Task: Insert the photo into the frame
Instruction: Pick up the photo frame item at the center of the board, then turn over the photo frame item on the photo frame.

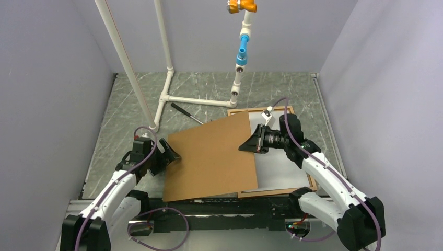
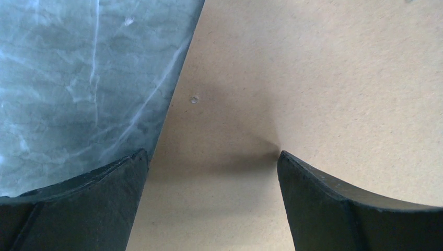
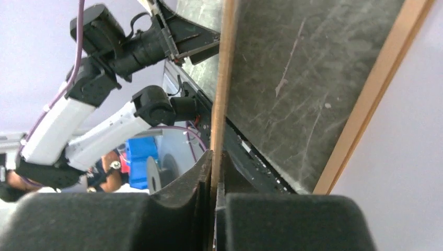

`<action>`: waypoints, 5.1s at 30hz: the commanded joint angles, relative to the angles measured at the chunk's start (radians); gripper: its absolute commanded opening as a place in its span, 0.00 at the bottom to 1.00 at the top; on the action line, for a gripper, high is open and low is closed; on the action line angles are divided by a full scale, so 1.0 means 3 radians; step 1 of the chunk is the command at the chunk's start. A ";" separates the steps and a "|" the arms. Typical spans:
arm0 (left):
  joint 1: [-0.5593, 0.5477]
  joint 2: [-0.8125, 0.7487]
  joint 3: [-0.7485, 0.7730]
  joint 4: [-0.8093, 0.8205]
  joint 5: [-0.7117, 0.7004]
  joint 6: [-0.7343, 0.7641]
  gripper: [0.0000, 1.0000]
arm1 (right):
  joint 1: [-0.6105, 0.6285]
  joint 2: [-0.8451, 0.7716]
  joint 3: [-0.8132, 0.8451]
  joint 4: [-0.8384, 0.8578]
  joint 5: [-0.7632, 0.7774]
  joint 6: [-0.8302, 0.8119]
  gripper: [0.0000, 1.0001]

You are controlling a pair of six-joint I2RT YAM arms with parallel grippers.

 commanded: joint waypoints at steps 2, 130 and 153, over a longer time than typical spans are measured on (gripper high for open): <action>-0.0040 -0.0253 0.0007 -0.0554 0.0127 -0.0014 0.98 | 0.0019 -0.0115 0.0573 -0.0581 0.0284 -0.0329 0.00; -0.0143 -0.1001 -0.0535 0.1277 0.1078 -0.1527 0.99 | 0.1798 -0.0760 -0.0482 0.0108 0.1824 -0.1500 0.77; -0.0144 -0.0171 -0.0840 0.2399 0.1266 -0.1236 0.99 | 0.1796 -0.0559 -0.0263 0.0257 0.1227 -0.0996 1.00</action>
